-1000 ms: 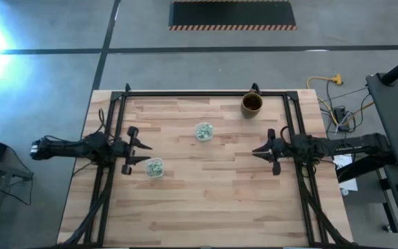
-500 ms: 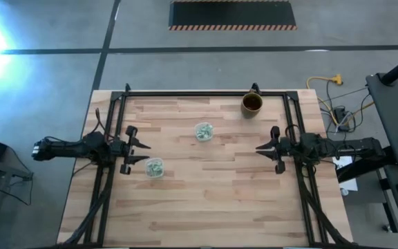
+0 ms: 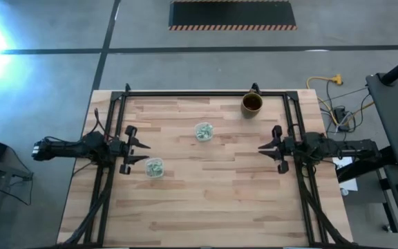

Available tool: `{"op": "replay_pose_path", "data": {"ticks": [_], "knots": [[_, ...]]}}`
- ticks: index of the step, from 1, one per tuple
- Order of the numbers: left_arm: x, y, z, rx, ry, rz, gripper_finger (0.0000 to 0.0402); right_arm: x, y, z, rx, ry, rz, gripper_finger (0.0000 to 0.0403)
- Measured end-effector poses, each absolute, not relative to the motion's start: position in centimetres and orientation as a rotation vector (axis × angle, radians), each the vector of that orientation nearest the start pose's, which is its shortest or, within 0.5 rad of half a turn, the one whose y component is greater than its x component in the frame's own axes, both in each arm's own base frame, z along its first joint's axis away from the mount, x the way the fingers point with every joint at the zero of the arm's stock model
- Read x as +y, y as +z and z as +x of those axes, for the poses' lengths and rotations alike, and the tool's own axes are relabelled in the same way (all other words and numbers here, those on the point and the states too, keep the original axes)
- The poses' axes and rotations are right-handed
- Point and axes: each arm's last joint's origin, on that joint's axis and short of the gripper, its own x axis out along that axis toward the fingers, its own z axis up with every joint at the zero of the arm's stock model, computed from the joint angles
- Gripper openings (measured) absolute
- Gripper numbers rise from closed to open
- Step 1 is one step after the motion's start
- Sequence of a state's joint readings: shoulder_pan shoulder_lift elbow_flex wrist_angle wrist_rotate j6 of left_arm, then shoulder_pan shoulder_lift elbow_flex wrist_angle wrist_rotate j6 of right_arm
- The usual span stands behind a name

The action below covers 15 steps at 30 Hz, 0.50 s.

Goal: Pick and place Stevia / Truvia into bins
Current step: Return to Home Position

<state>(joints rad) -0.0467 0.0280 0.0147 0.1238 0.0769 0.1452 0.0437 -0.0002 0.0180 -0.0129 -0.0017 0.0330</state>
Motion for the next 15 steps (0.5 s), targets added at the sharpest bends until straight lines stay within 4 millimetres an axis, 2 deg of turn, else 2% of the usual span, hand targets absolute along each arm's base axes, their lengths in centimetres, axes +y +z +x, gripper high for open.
{"op": "replay_pose_path", "data": {"ticks": [7,15], "knots": [[-0.7,17.9,9.8,-0.121,-0.115,0.148,0.0141,0.4,17.7,9.1,0.094,0.049,0.044,0.0057],[-0.7,17.6,9.8,-0.112,-0.115,0.14,0.0141,0.4,18.4,8.8,0.088,0.05,0.036,0.0057]]}}
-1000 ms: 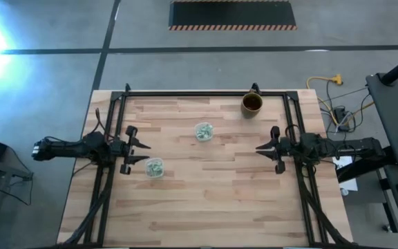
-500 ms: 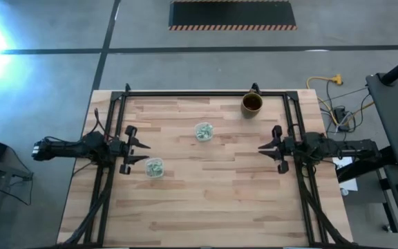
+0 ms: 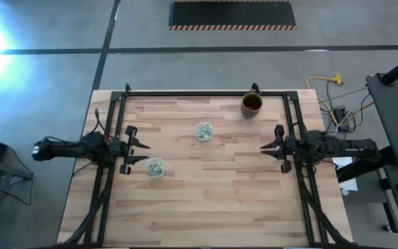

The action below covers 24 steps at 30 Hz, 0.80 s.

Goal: Pick and place Stevia / Truvia into bins
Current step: Return to Home Position

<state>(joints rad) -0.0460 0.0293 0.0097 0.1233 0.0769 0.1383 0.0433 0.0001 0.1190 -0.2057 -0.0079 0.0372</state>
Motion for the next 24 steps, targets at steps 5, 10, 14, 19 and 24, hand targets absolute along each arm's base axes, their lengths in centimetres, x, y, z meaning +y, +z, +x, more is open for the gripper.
{"op": "replay_pose_path", "data": {"ticks": [5,10,14,19,24], "knots": [[-0.7,17.6,9.8,-0.112,-0.115,0.139,0.0141,0.4,18.0,9.0,0.091,0.049,0.04,0.0057],[-0.7,17.6,9.8,-0.112,-0.115,0.138,0.0141,0.4,18.1,9.0,0.077,0.05,0.026,0.0057],[-0.7,17.6,9.8,-0.112,-0.115,0.138,0.0141,0.4,17.3,9.2,0.096,0.049,0.038,0.0057],[-0.7,17.6,9.8,-0.11,-0.116,0.138,0.0141,0.4,17.0,9.5,0.038,0.045,0.034,0.0057],[-0.7,17.6,9.8,-0.107,-0.115,0.138,0.0141,0.4,17.0,9.5,0.034,0.043,0.026,0.0057]]}}
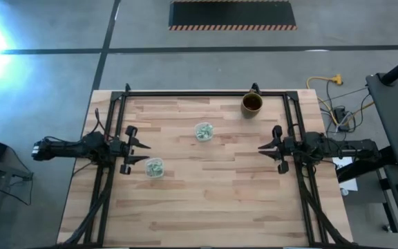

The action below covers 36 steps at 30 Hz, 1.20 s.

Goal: Pick and place Stevia / Truvia into bins
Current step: Return to Home Position

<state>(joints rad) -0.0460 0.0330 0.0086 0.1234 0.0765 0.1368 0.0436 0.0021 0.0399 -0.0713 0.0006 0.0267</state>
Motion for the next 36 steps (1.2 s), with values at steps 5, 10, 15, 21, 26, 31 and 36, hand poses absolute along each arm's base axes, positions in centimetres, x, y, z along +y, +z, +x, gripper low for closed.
{"op": "replay_pose_path", "data": {"ticks": [5,10,15,21,26,31,36], "knots": [[-0.68,17.53,9.88,-0.102,-0.116,0.138,0.0141,0.41,17.1,9.51,0.022,0.043,0.026,0.0057],[-0.68,17.51,9.9,-0.1,-0.116,0.138,0.0141,0.41,17.19,9.54,0.003,0.043,0.027,0.0057],[-0.68,17.48,9.91,-0.098,-0.117,0.138,0.0141,0.41,16.95,9.57,0.023,0.041,0.073,0.0057],[-0.68,17.47,9.93,-0.096,-0.117,0.138,0.0141,0.41,16.92,9.59,0.026,0.041,0.069,0.0057],[-0.68,17.46,9.93,-0.096,-0.116,0.138,0.0141,0.42,16.9,9.62,0.029,0.041,0.07,0.0057],[-0.68,17.45,9.94,-0.094,-0.116,0.138,0.0141,0.41,16.92,9.61,0.027,0.041,0.07,0.0057],[-0.68,17.44,9.94,-0.094,-0.116,0.138,0.0141,0.42,16.92,9.61,0.026,0.041,0.069,0.0057]]}}
